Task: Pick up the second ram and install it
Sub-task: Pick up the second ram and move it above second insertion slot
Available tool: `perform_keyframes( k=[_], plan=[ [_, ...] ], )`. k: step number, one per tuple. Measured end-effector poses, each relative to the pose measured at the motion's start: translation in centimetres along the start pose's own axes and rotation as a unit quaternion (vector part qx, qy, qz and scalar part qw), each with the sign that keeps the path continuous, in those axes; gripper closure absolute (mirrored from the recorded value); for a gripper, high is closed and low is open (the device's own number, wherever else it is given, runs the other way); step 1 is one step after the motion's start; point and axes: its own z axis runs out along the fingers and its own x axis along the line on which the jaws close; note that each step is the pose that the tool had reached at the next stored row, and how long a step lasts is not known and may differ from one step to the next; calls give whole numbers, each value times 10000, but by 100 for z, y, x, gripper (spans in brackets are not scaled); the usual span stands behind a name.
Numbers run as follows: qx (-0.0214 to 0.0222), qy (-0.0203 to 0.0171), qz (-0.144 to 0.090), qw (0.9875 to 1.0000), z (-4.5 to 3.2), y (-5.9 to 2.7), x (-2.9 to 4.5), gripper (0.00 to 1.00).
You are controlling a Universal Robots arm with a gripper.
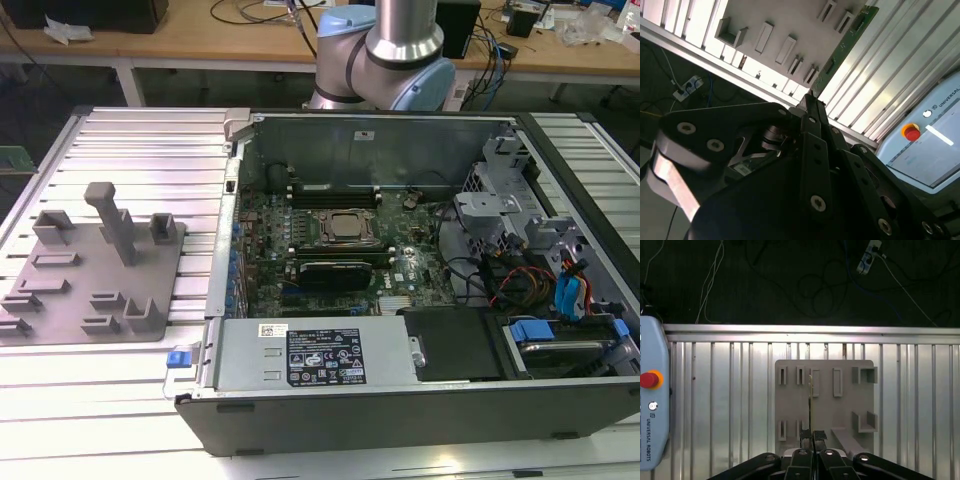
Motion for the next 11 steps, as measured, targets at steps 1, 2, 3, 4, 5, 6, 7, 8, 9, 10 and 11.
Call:
perform_keyframes(
  k=[1, 2, 3, 4, 5, 6, 7, 8, 9, 10, 11],
  plan=[
    [0, 0, 0, 10000, -1, -27, 0, 91],
    [0, 0, 0, 10000, -2, -54, 1, 91],
    [0, 0, 0, 10000, -2, -68, 1, 91],
    [0, -1, -1, 10000, -4, -99, 1, 91],
    [0, -1, 0, 10000, -4, -131, 1, 91],
    [0, -1, 0, 10000, -6, -162, 1, 91],
    [0, 0, 0, 10000, -7, -191, 1, 91],
    [0, 0, 0, 10000, -8, -214, 1, 91],
    [0, -1, 0, 10000, -9, -235, 2, 91],
    [0, -2, 0, 10000, -10, -270, 2, 91],
    [1, -2, 0, 10000, -11, -311, 2, 91]
  ],
)
